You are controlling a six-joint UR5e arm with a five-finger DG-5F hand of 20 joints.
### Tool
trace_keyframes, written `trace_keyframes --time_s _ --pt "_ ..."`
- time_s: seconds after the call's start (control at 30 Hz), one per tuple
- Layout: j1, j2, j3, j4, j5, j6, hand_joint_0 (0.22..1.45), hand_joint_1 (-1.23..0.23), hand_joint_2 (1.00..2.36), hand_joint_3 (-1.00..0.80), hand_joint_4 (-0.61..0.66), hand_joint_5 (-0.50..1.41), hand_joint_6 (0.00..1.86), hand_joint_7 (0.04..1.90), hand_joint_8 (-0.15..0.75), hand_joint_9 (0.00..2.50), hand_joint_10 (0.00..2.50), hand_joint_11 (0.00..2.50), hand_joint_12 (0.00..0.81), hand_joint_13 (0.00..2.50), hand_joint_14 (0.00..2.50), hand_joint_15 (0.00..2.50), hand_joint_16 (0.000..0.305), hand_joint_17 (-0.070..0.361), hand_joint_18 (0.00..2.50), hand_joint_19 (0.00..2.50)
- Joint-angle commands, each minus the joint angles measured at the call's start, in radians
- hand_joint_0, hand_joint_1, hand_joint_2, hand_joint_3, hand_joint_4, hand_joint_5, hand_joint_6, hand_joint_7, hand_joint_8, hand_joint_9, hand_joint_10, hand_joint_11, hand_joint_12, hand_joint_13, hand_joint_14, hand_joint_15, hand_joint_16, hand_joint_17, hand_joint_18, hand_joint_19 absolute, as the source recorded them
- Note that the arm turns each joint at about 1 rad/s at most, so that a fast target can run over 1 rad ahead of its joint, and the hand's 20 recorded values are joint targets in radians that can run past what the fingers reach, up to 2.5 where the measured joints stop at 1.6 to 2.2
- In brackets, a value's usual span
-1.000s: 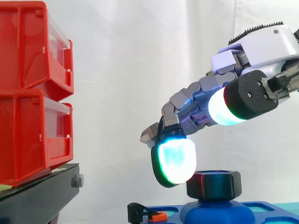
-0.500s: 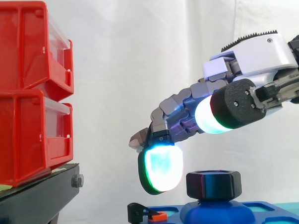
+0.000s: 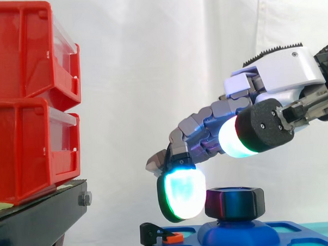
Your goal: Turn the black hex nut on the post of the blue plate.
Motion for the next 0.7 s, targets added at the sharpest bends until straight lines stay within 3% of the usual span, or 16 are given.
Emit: trace_keyframes --time_s 0.0,0.13,0.67 --pt "-0.014 0.000 0.001 -0.013 -0.014 0.000 0.47 -0.32 1.00 -0.50 0.19 -0.22 0.50 1.11 0.233 0.12 0.00 0.03 0.367 0.11 0.00 0.04 0.058 0.130 0.00 0.09" --pt "-0.034 0.000 0.001 -0.009 -0.050 0.000 0.47 -0.32 1.00 -0.50 0.20 -0.21 0.50 1.11 0.233 0.12 0.00 0.04 0.366 0.11 0.00 0.04 0.057 0.129 0.00 0.08" --pt "-0.071 0.002 0.001 -0.006 -0.104 0.000 0.47 -0.34 1.00 -0.50 0.21 -0.21 0.50 1.10 0.241 0.15 0.00 0.01 0.372 0.14 0.00 0.01 0.058 0.131 0.00 0.06"
